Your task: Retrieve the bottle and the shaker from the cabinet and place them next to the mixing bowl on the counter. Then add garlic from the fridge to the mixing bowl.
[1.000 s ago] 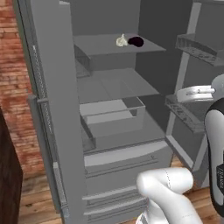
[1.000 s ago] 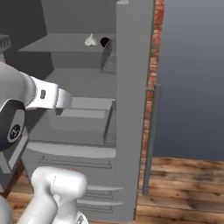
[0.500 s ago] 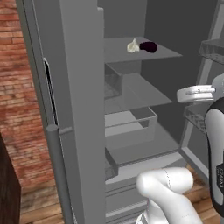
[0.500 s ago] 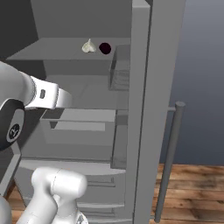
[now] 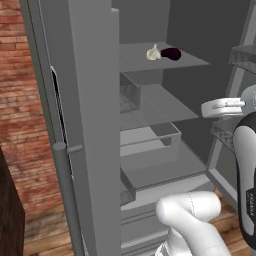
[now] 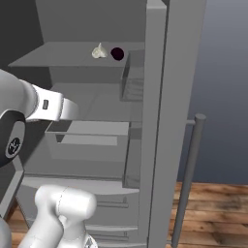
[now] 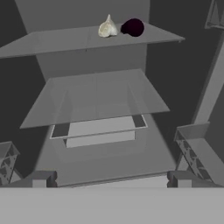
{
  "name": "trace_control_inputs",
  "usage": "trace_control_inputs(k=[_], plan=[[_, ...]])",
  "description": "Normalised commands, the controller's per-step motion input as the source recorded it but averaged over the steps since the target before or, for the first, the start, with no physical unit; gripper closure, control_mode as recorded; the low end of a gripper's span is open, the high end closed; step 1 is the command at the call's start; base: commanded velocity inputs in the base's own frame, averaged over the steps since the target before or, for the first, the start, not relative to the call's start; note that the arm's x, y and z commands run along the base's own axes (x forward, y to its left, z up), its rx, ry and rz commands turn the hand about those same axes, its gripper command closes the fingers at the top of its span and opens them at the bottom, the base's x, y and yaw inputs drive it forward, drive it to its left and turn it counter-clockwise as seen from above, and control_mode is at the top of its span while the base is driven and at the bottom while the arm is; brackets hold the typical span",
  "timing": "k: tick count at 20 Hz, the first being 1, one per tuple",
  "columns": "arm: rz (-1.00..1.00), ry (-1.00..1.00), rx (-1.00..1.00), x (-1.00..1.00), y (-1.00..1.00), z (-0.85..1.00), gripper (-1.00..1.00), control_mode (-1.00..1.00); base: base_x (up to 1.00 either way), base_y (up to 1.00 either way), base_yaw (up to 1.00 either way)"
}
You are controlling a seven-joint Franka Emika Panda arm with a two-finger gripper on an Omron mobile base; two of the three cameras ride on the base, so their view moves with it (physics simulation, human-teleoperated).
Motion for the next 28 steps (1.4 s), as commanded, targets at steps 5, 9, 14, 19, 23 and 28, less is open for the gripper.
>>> trace_control_inputs(k=[5, 9, 14, 19, 23, 28], plan=[[0.0, 0.0, 0.0, 0.0, 0.0, 0.0, -1.0, 1.0, 0.38, 0.0, 0.0], [0.0, 0.0, 0.0, 0.0, 0.0, 0.0, -1.0, 1.0, 0.0, 0.0, 0.0], [0.0, 0.0, 0.0, 0.0, 0.0, 0.0, -1.0, 1.0, 0.02, 0.0, 0.0], [0.0, 0.05, -0.03, 0.21, 0.08, 0.09, -1.0, -1.0, 0.08, 0.0, 0.0], [0.1, 0.3, -0.23, 0.94, 0.33, 0.43, -1.0, -1.0, 0.0, 0.0, 0.0], [0.08, 0.25, -0.15, 0.7, 0.07, 0.3, -1.0, -1.0, 0.0, 0.0, 0.0]])
